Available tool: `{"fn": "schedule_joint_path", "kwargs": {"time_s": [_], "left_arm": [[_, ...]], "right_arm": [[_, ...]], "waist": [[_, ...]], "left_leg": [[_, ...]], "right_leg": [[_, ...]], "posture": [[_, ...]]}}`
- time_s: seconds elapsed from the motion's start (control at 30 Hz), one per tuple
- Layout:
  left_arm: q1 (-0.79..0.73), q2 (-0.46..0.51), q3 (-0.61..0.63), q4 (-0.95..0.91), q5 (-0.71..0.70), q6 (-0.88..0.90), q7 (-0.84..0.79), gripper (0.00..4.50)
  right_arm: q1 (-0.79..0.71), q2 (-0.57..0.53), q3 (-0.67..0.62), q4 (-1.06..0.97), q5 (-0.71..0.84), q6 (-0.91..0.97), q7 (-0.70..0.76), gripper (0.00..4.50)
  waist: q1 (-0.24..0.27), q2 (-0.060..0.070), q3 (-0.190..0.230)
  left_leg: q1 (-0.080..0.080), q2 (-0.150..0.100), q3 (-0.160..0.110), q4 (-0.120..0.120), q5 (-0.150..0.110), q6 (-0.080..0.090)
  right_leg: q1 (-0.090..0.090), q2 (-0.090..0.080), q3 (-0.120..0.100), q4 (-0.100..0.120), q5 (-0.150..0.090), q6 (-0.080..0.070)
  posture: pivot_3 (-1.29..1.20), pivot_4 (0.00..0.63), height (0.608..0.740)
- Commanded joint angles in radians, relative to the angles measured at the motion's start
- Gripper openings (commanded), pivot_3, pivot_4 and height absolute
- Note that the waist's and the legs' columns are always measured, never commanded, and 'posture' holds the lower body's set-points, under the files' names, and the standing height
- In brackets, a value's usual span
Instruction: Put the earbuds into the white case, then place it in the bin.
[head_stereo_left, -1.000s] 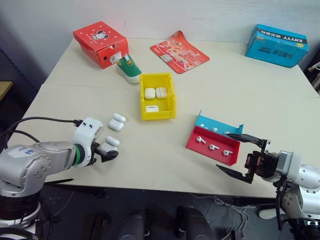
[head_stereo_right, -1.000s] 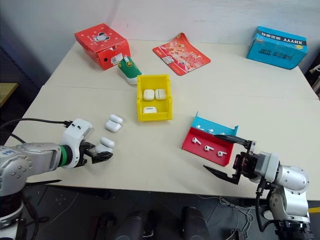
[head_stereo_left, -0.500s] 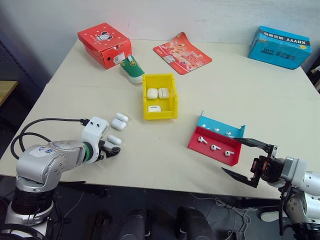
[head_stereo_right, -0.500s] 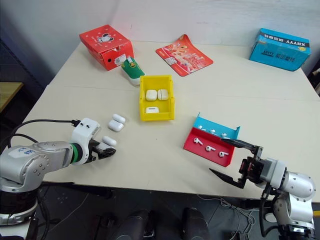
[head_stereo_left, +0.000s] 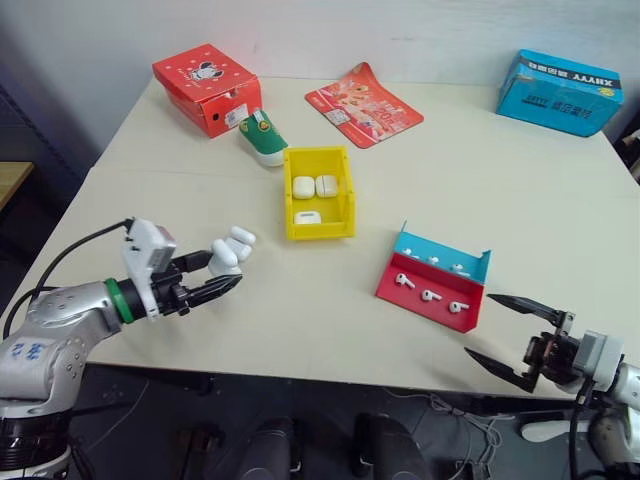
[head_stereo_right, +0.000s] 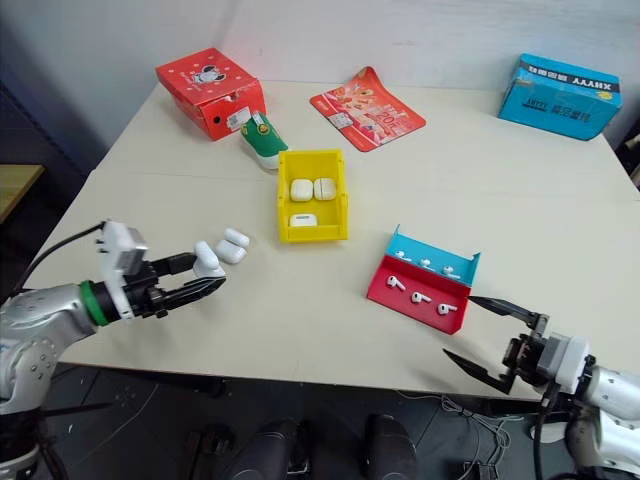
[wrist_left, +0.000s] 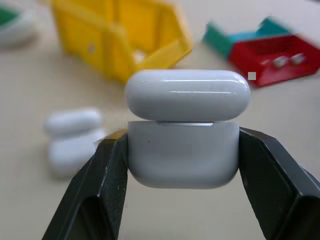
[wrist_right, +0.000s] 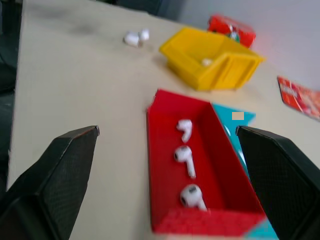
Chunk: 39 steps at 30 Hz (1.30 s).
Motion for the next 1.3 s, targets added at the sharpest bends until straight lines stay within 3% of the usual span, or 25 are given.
{"fn": "schedule_joint_path", "kwargs": {"time_s": [0.03, 0.13, 0.2, 0.3, 0.43, 0.63, 0.8, 0.9, 1.0, 1.27, 1.3], "left_arm": [[0.014, -0.086, -0.072, -0.079, -0.066, -0.139, -0.111, 2.82], [-0.001, -0.206, -0.165, -0.145, -0.102, -0.171, -0.08, 2.82], [-0.012, -0.268, -0.246, -0.154, -0.066, -0.206, -0.069, 2.82], [-0.026, -0.334, -0.319, -0.119, -0.031, -0.263, -0.07, 2.82], [-0.071, -0.397, -0.337, -0.055, -0.089, -0.297, -0.095, 2.82], [-0.131, -0.408, -0.368, 0.014, -0.101, -0.312, -0.156, 2.82], [-0.142, -0.411, -0.401, 0.051, -0.049, -0.372, -0.184, 2.82], [-0.122, -0.405, -0.412, 0.046, -0.031, -0.392, -0.185, 2.82], [-0.094, -0.388, -0.403, 0.024, -0.033, -0.389, -0.172, 2.82], [-0.056, -0.37, -0.393, -0.016, -0.04, -0.378, -0.128, 2.82], [-0.053, -0.369, -0.394, -0.022, -0.041, -0.377, -0.123, 2.82]], "right_arm": [[0.114, -0.087, -0.106, -0.03, -0.117, 0.116, -0.158, 4.5], [0.22, -0.123, -0.161, -0.03, -0.138, 0.154, -0.184, 4.5], [0.292, -0.155, -0.199, 0.018, -0.233, 0.169, -0.252, 4.5], [0.338, -0.177, -0.234, 0.054, -0.25, 0.172, -0.268, 4.5], [0.331, -0.25, -0.231, -0.177, -0.172, 0.373, -0.25, 4.5], [0.091, -0.488, -0.107, -0.559, 0.022, 0.929, -0.334, 4.5], [-0.101, -0.6, 0.091, -0.65, 0.027, 1.119, -0.346, 4.5], [-0.258, -0.6, 0.253, -0.648, -0.038, 1.159, -0.355, 4.5], [-0.362, -0.59, 0.37, -0.62, -0.114, 1.178, -0.356, 3.85], [-0.455, -0.566, 0.51, -0.555, -0.242, 1.158, -0.313, 1.05], [-0.466, -0.559, 0.519, -0.546, -0.254, 1.151, -0.307, 1.05]], "waist": [[0.007, 0.001, 0.0], [0.012, 0.0, -0.001], [0.011, 0.0, -0.001], [0.005, 0.001, -0.002], [-0.01, 0.002, -0.003], [-0.023, 0.005, -0.004], [0.018, 0.004, -0.004], [0.013, 0.004, -0.004], [0.006, 0.004, -0.004], [-0.001, 0.004, -0.004], [-0.001, 0.004, -0.004]], "left_leg": [[0.0, 0.0, 0.0, 0.0, 0.0, 0.0], [-0.003, 0.0, -0.001, 0.001, -0.001, 0.001], [-0.003, 0.0, 0.0, 0.001, -0.001, 0.002], [-0.002, 0.0, 0.003, 0.002, -0.001, 0.003], [0.0, 0.002, 0.006, 0.003, -0.001, 0.004], [0.001, 0.004, 0.006, 0.007, -0.002, 0.008], [-0.009, 0.004, -0.005, 0.012, 0.0, 0.009], [-0.012, 0.003, -0.004, 0.015, -0.003, 0.013], [-0.015, 0.002, -0.004, 0.016, -0.005, 0.016], [-0.016, 0.002, -0.005, 0.016, -0.005, 0.015], [-0.016, 0.002, -0.004, 0.016, -0.005, 0.015]], "right_leg": [[0.0, 0.0, 0.0, -0.001, 0.0, 0.0], [0.0, 0.0, -0.001, -0.002, 0.0, 0.001], [0.001, 0.001, -0.001, -0.002, 0.001, 0.001], [0.001, 0.002, -0.001, -0.002, 0.001, 0.002], [0.002, 0.004, 0.002, -0.001, 0.002, 0.002], [0.001, 0.005, 0.003, 0.003, 0.003, 0.001], [-0.002, 0.005, -0.006, 0.001, 0.002, -0.002], [-0.001, 0.003, -0.006, -0.004, 0.003, 0.0], [0.0, 0.003, -0.007, -0.01, 0.005, 0.003], [0.0, 0.004, -0.009, -0.011, 0.005, 0.004], [0.0, 0.004, -0.009, -0.011, 0.005, 0.004]], "posture": [[0.0, 0.15, 0.74], [0.0, 0.15, 0.74], [0.0, 0.15, 0.74], [0.0, 0.15, 0.74], [0.0, 0.15, 0.74], [0.0, 0.15, 0.74], [0.0, 0.15, 0.74], [0.0, 0.15, 0.74], [0.0, 0.15, 0.74], [0.0, 0.15, 0.74], [0.0, 0.15, 0.74]]}}
